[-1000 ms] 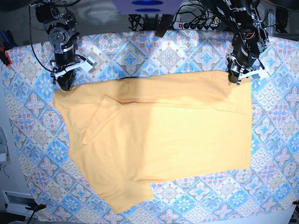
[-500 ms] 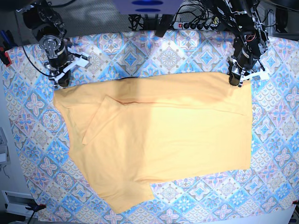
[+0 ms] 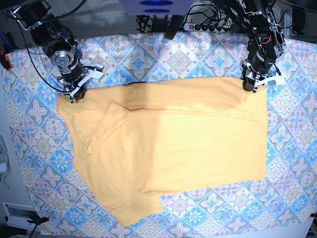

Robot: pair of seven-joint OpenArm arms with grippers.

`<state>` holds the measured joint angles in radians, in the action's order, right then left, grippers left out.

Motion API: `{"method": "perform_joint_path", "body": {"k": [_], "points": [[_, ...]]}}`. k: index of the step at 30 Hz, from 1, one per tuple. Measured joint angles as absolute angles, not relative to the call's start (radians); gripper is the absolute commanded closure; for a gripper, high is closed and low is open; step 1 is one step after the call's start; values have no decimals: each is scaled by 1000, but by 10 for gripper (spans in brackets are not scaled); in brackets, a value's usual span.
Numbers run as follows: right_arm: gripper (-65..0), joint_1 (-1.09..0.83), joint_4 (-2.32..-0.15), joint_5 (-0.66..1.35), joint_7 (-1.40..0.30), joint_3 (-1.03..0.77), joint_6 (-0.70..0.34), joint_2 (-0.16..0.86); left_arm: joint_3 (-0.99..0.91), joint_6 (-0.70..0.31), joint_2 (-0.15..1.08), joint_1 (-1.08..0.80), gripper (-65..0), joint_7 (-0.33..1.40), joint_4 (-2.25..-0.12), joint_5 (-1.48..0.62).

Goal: Fold the T-shirt properly

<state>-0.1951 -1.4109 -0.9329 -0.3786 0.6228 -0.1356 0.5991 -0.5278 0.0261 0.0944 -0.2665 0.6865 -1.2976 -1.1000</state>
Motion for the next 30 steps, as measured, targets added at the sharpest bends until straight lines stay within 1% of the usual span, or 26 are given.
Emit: {"method": "perform_joint_path", "body": {"k": [4,8,13,16,20,22,26,29,30], "points": [[-197,-161,-1383,-912,-377,640,-134,600,-527,26,95,-266,0,688,-1298,-1101],[-197,-134,-1338,-912,-374,675,-108,602,-527,26,94,-266,0,687,-1297,-1101],[-197,-130,-1359,-911,-383,673,-125,601,-527,26,94,-266,0,687,-1298,-1101],[-197,-188,-1443,-897,-366,652,-139,633,-527,25,94,-267,0,688,-1298,-1101],[-197,-318,-1552,-856,-378,516,-154,632,-527,26,94,-266,0,687,-1297,-1101],[-197,-355,-1617,-733,-391,428,-159,630,-528,26,94,-264,0,687,-1297,-1099],[-197,-352,-1766,-365,-413,247,-146,581,-528,26,94,-264,0,687,-1296,-1100],[-197,-330,-1801,-59,-542,104,-154,530,-527,22,94,-266,0,691,-1296,-1101],[-197,-316,-1796,54,-624,55,-161,508,-527,23,94,-265,0,690,-1296,-1100]]}}
